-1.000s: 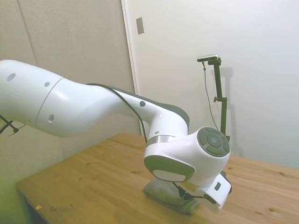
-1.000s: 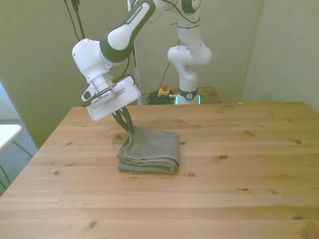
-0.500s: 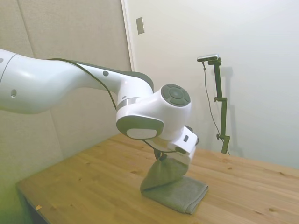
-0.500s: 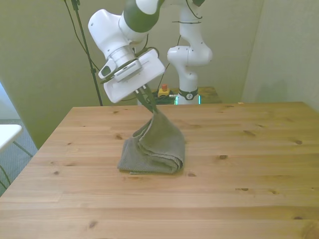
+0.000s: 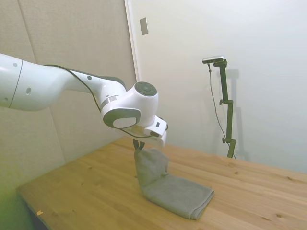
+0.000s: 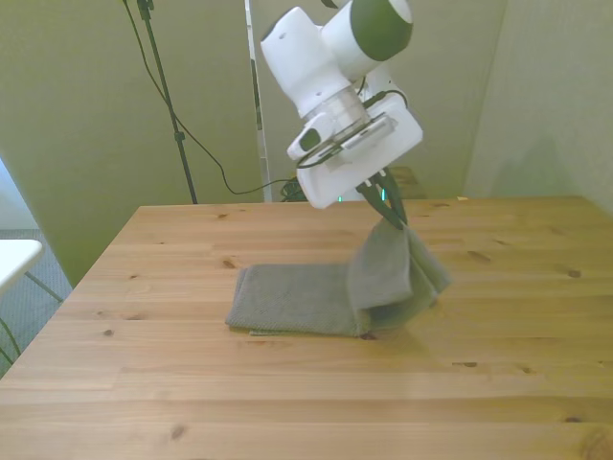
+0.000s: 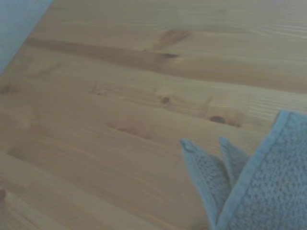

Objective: Unfold the towel

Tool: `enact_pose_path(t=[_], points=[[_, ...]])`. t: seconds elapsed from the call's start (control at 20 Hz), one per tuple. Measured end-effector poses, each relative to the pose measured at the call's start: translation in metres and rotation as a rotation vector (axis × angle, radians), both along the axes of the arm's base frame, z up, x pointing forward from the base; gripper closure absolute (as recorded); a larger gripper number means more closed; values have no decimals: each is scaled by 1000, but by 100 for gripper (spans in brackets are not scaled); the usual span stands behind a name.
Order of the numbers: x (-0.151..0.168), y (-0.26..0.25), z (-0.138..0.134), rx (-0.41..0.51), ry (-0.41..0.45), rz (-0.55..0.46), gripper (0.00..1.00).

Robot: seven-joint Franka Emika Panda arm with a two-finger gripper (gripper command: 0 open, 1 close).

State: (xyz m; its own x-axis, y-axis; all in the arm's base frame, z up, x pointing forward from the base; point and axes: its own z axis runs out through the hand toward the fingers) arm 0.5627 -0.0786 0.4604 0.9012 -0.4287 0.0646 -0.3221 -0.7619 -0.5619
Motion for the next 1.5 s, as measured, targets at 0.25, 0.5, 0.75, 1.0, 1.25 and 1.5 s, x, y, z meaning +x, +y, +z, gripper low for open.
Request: enact_pose_path(t=[0.25, 0.5, 0.75, 1.0, 1.25, 1.5], points=[[-2, 54, -43, -80, 66, 103, 0], [-6, 67, -70, -99, 114, 137, 0], [-6, 67, -71, -99, 115, 136, 0], [-7, 62, -63, -184, 146, 63, 0], [-22, 71, -40, -362, 169, -117, 0], [-85, 86, 9, -483, 177, -322, 0]])
